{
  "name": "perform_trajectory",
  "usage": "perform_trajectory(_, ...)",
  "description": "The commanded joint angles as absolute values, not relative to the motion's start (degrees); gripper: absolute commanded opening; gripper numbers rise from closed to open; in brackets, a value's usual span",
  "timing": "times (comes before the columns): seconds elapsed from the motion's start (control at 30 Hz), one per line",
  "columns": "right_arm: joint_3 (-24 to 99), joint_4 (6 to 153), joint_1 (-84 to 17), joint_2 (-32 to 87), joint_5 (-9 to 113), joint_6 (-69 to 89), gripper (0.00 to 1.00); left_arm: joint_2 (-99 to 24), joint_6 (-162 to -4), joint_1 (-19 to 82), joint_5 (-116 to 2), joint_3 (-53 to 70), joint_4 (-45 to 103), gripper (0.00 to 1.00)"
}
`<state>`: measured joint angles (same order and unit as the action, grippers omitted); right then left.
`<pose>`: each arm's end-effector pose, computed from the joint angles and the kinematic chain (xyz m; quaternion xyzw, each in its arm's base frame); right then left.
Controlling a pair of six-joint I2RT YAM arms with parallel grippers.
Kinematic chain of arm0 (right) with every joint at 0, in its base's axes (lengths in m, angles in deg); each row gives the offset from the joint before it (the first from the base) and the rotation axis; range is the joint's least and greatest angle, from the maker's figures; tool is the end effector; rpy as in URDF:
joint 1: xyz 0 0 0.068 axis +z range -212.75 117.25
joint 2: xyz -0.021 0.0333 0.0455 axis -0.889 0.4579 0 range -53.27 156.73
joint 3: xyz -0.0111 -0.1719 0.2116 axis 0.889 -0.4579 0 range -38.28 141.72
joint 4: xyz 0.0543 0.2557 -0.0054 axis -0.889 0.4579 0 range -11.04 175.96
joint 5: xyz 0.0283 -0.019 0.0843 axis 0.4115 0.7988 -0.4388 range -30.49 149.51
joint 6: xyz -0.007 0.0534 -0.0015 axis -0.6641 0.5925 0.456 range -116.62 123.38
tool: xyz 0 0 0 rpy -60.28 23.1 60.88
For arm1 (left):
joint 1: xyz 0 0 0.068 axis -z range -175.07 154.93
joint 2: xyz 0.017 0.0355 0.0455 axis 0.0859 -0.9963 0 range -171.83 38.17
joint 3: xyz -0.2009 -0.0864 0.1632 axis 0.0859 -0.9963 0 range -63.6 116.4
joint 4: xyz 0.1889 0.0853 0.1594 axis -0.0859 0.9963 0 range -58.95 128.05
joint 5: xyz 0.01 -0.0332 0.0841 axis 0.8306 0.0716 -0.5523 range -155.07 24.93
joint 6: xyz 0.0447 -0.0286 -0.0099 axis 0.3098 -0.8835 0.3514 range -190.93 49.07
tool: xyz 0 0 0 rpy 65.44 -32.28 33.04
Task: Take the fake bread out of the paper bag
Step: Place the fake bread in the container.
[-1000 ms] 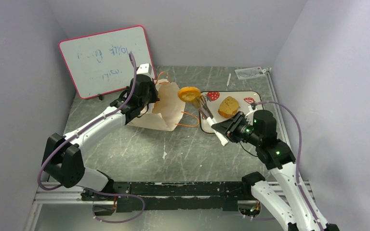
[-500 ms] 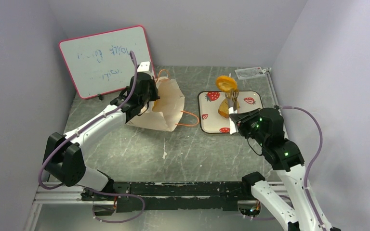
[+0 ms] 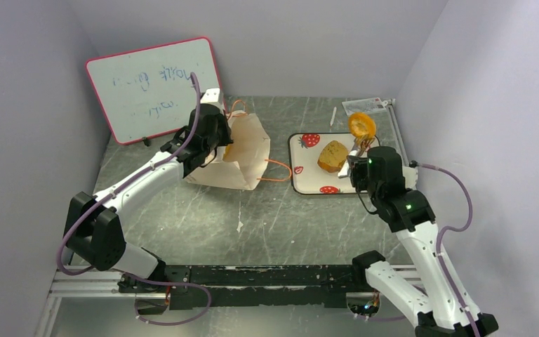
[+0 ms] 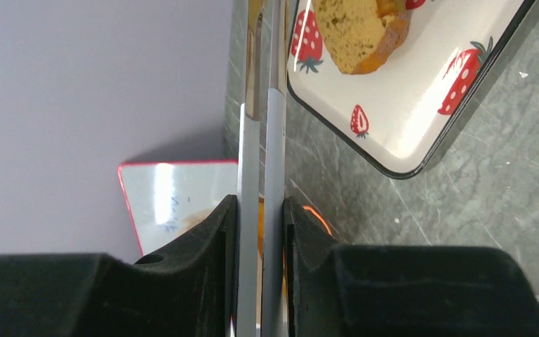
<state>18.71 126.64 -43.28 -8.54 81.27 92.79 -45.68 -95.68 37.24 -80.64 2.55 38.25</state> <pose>0.1424 0.0364 0.3480 0.5711 0.6656 0.2687 0.3983 0.2938 -0.1747 0.3130 -0.0176 0.8382 -0.1543 0.5228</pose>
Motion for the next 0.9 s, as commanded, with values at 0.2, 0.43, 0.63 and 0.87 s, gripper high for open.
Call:
perform_trajectory(0.2, 16.93, 121.45, -53.48, -3.09, 78.96, 103.00, 0.00, -44.59, -95.68, 37.05, -77.01, 2.40, 35.09, 0.07)
perform_trajectory(0.43, 16.45, 118.23, -60.31, 1.25, 71.57, 105.04, 0.00, -43.93, -95.19, 36.18, -75.91, 2.18, 35.21, 0.07)
perform_trajectory(0.63, 13.04, 114.89, -61.08, 1.73, 66.82, 108.76, 0.00, -43.17, -95.03, 35.65, -75.56, 1.28, 35.23, 0.07)
perform_trajectory(0.87, 9.06, 111.87, -62.00, 0.44, 64.71, 112.39, 0.00, -42.57, -95.14, 35.40, -75.09, 0.45, 35.42, 0.07)
